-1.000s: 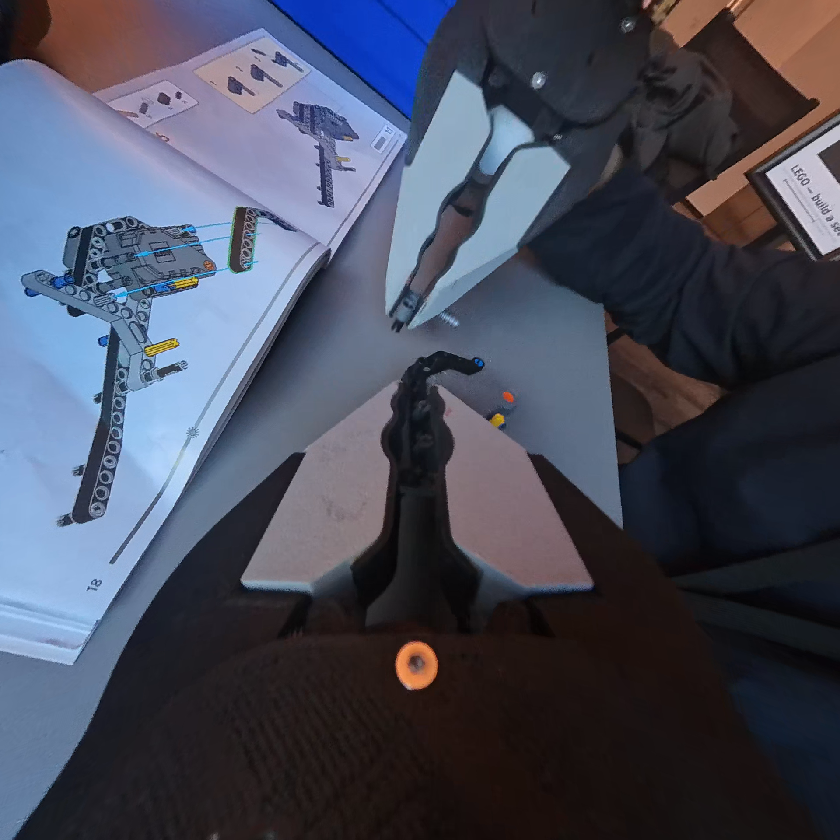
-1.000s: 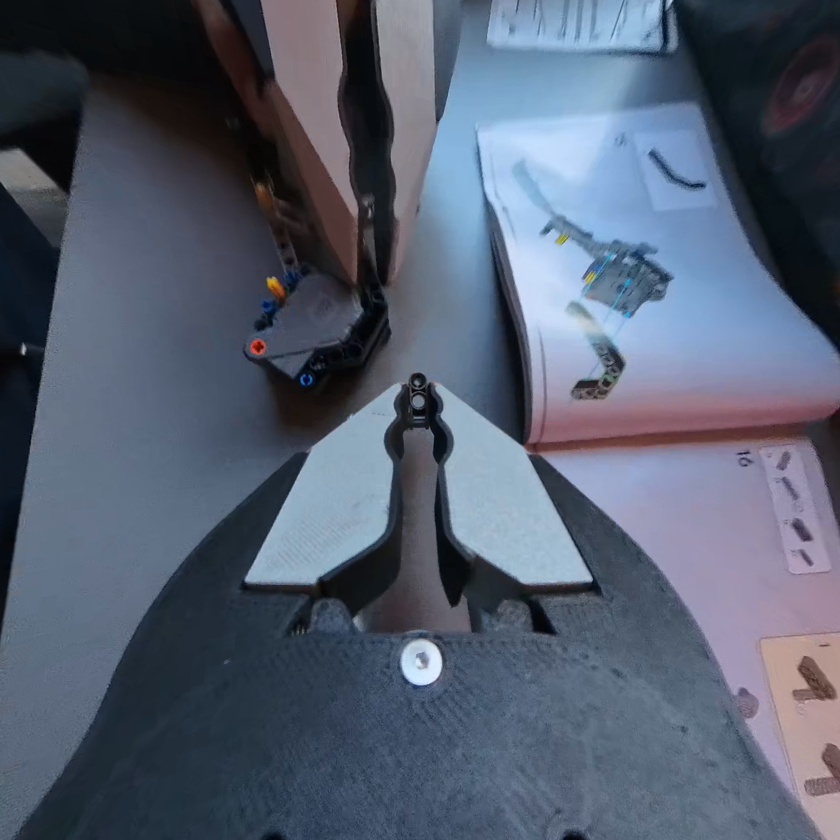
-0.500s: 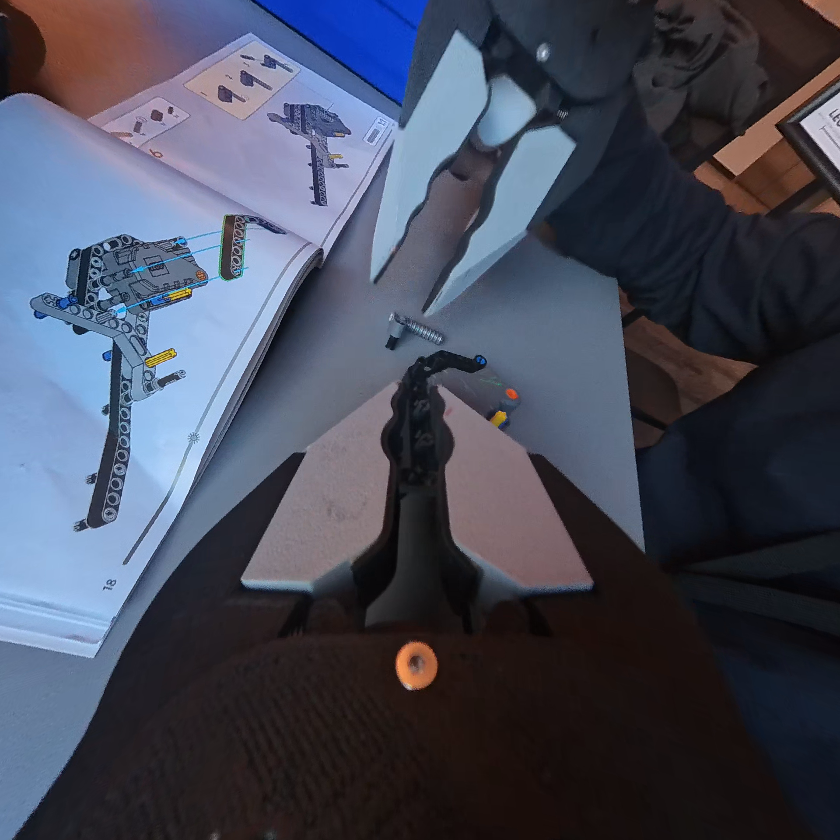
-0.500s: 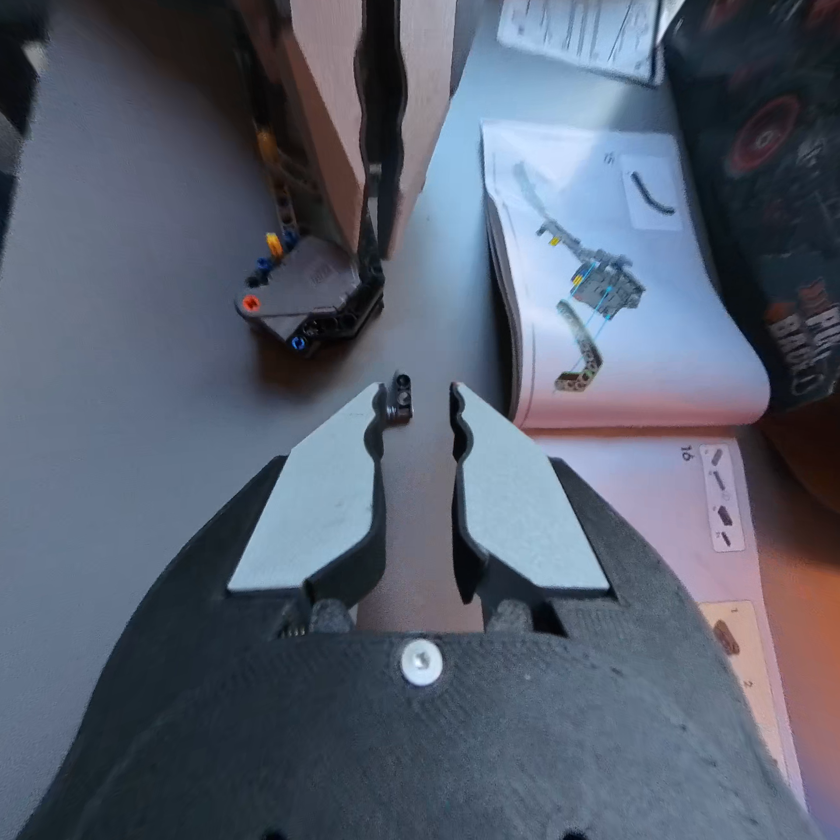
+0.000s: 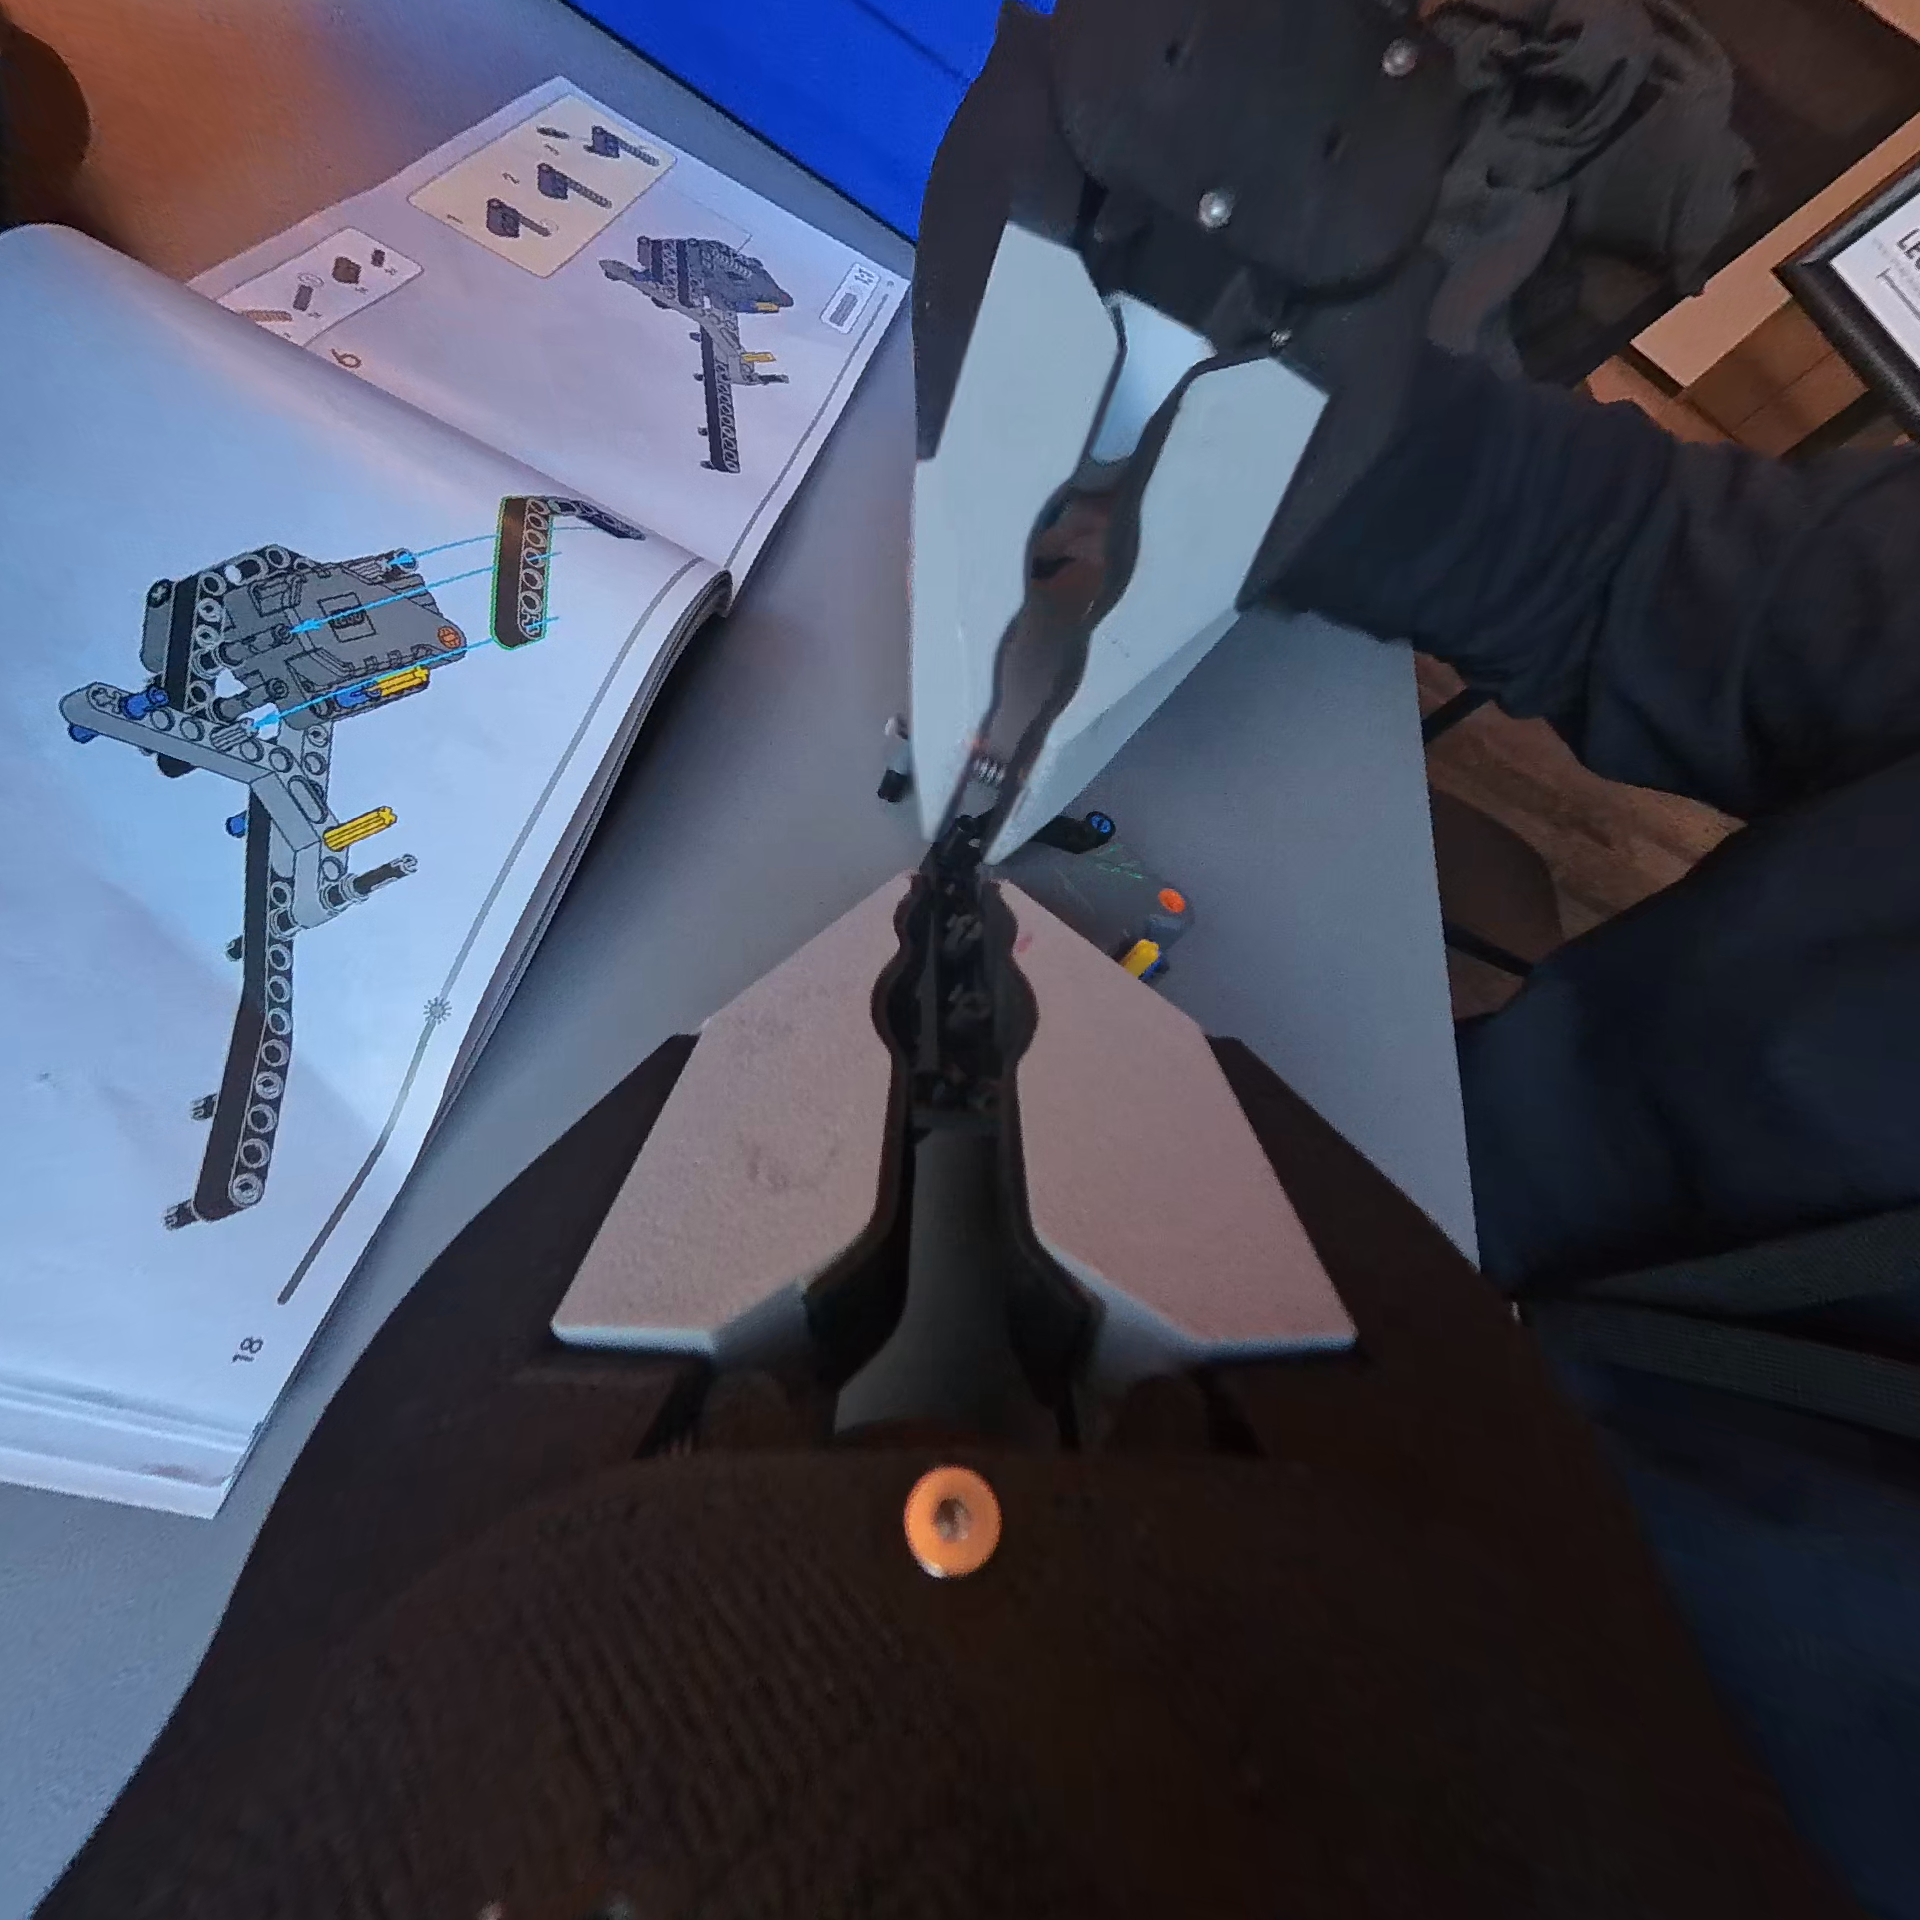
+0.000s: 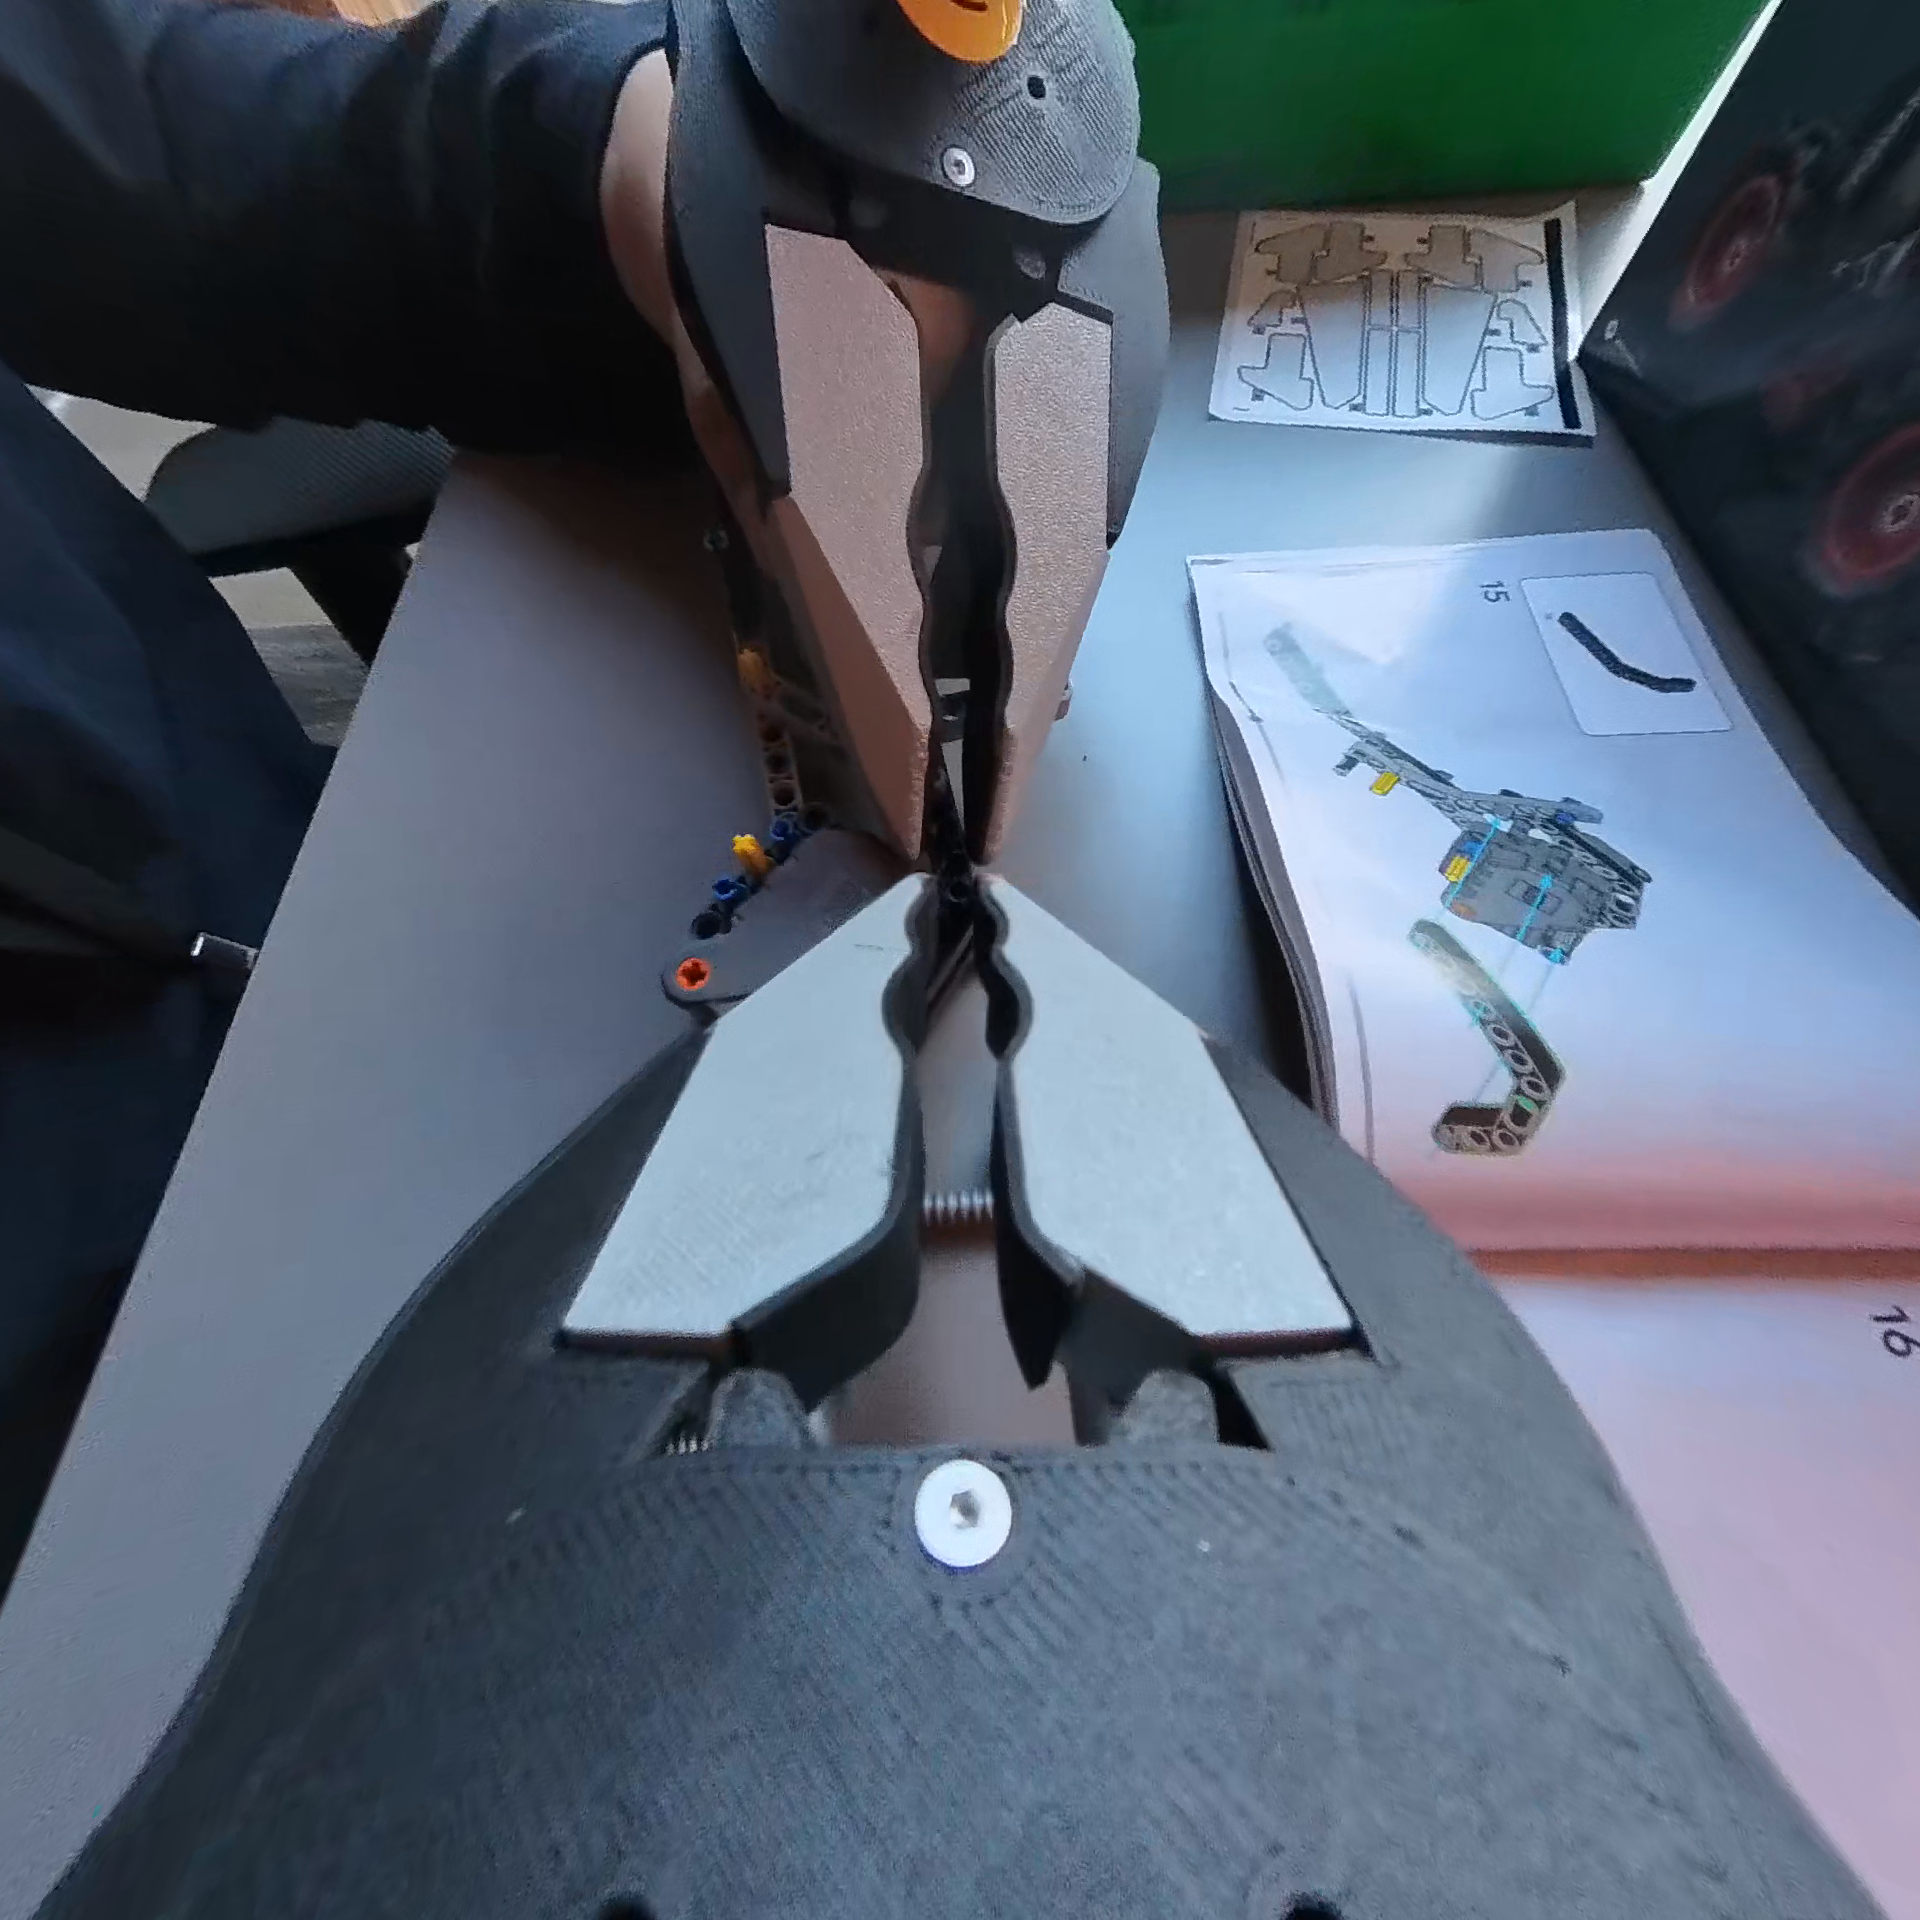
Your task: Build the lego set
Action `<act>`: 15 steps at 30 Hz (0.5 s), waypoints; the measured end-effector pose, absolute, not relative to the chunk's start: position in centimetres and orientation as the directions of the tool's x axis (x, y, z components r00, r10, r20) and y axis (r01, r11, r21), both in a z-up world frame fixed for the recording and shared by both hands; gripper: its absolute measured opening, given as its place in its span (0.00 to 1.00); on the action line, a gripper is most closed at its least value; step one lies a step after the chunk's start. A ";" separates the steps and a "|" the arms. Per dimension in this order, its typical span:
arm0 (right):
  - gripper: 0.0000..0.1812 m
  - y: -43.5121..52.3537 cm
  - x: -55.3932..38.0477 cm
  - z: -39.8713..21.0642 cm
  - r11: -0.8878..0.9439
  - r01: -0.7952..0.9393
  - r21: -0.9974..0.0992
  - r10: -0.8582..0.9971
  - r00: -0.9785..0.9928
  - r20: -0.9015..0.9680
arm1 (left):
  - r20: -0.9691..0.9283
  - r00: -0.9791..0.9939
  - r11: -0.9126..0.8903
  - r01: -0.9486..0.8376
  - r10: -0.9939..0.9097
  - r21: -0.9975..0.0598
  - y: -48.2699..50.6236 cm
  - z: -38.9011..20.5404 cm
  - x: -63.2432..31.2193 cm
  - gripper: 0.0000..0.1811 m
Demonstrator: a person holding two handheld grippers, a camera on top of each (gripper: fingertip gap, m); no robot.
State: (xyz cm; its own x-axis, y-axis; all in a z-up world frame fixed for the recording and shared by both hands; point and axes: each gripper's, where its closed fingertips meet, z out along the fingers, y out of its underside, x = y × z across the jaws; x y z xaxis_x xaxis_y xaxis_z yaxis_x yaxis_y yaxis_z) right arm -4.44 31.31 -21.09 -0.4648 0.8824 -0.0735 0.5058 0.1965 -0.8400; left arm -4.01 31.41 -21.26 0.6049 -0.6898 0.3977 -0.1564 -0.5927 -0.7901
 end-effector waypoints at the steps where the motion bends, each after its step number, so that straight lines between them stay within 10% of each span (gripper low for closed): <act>1: 0.01 31.3 -4.6 -21.2 0.196 0.502 -0.842 0.884 -0.463 -0.070 | 0.397 0.604 -0.592 -0.158 -0.691 -0.790 31.4 -21.3 -4.0 0.04; 15: 0.01 30.9 -4.7 -21.2 0.139 0.502 -0.854 0.916 -0.393 -0.082 | 0.358 0.604 -0.570 -0.199 -0.712 -0.798 31.1 -21.5 -3.8 0.03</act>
